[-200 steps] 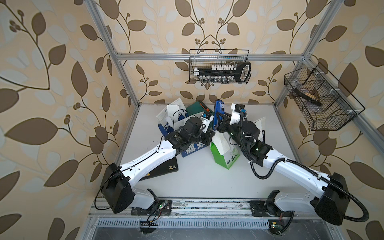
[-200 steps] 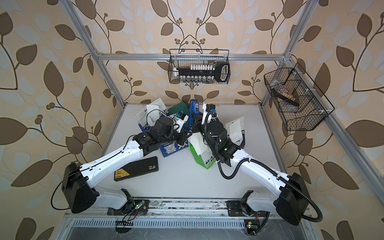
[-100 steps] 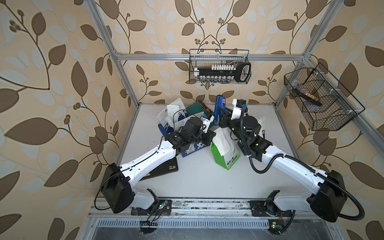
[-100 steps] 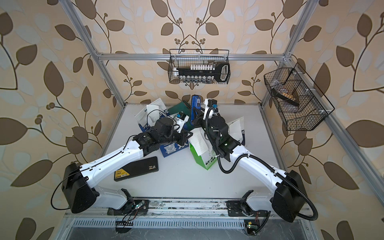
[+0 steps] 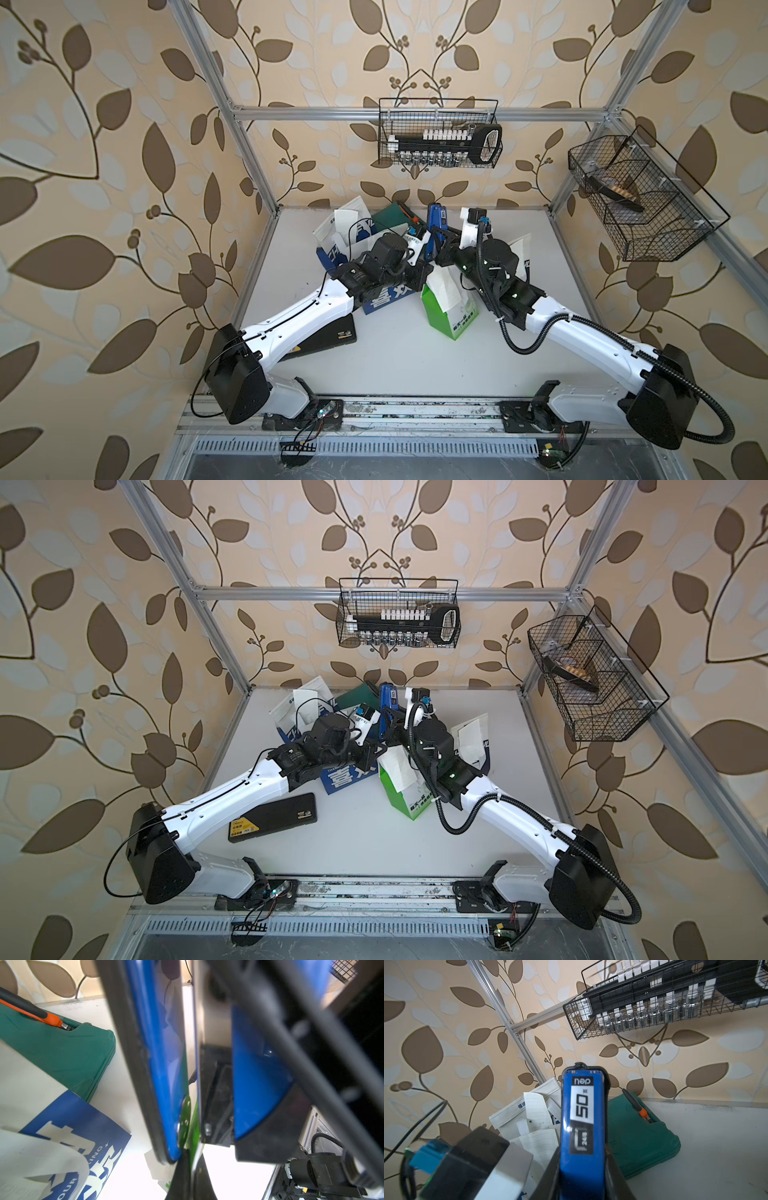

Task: Staple the receipts to the bags
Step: Place the stapler in the takeout bag.

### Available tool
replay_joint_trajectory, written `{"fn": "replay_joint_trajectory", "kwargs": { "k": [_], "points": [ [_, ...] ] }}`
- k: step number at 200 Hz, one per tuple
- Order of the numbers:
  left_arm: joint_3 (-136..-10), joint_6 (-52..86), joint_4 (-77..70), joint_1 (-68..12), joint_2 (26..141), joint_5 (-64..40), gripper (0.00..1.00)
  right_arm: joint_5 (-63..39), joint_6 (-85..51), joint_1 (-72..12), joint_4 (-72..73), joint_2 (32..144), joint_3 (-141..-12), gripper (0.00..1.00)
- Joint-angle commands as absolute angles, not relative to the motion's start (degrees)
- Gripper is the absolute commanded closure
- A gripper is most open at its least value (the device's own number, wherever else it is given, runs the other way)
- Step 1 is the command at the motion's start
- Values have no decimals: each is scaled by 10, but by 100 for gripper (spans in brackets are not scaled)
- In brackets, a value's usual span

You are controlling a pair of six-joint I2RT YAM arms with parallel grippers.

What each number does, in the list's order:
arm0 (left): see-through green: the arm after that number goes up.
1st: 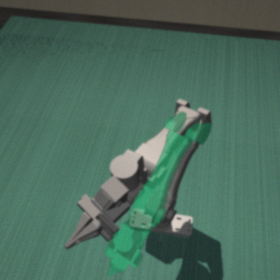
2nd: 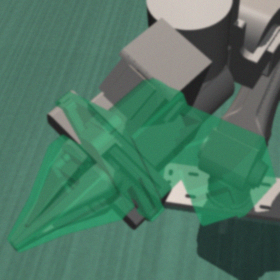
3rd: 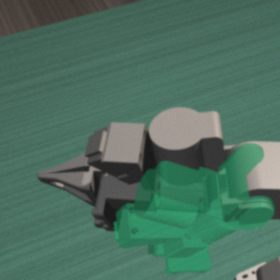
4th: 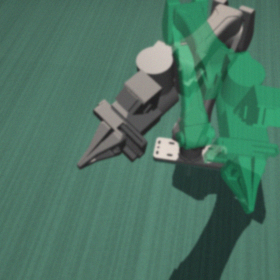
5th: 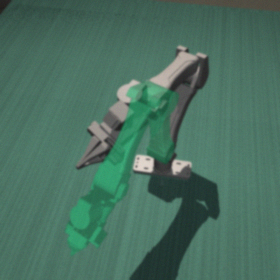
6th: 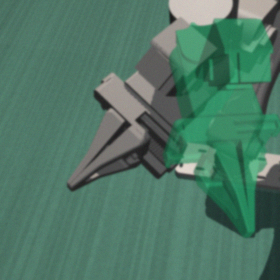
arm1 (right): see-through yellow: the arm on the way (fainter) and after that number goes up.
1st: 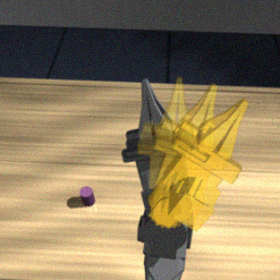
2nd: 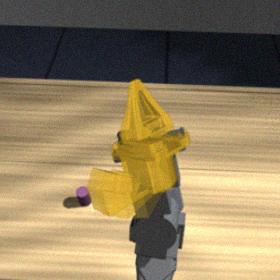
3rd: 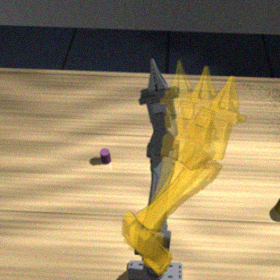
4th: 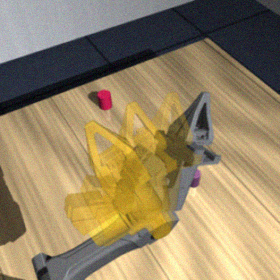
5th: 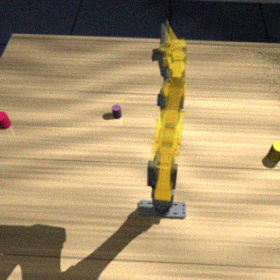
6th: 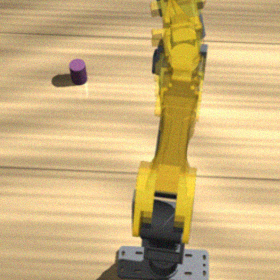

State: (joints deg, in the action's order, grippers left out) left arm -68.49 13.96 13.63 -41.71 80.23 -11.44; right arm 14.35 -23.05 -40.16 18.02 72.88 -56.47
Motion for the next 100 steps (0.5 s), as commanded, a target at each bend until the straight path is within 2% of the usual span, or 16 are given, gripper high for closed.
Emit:
{"fn": "replay_joint_trajectory", "kwargs": {
  "k": [1, 100],
  "points": [
    [-708, 142, 115, -418, 799, -103, 100, 142, -224, -403, 201, 705, -565, 100],
    [-710, 143, 129, -418, 810, -97, 100, 131, -168, -403, 178, 702, -592, 100]
  ]
}}
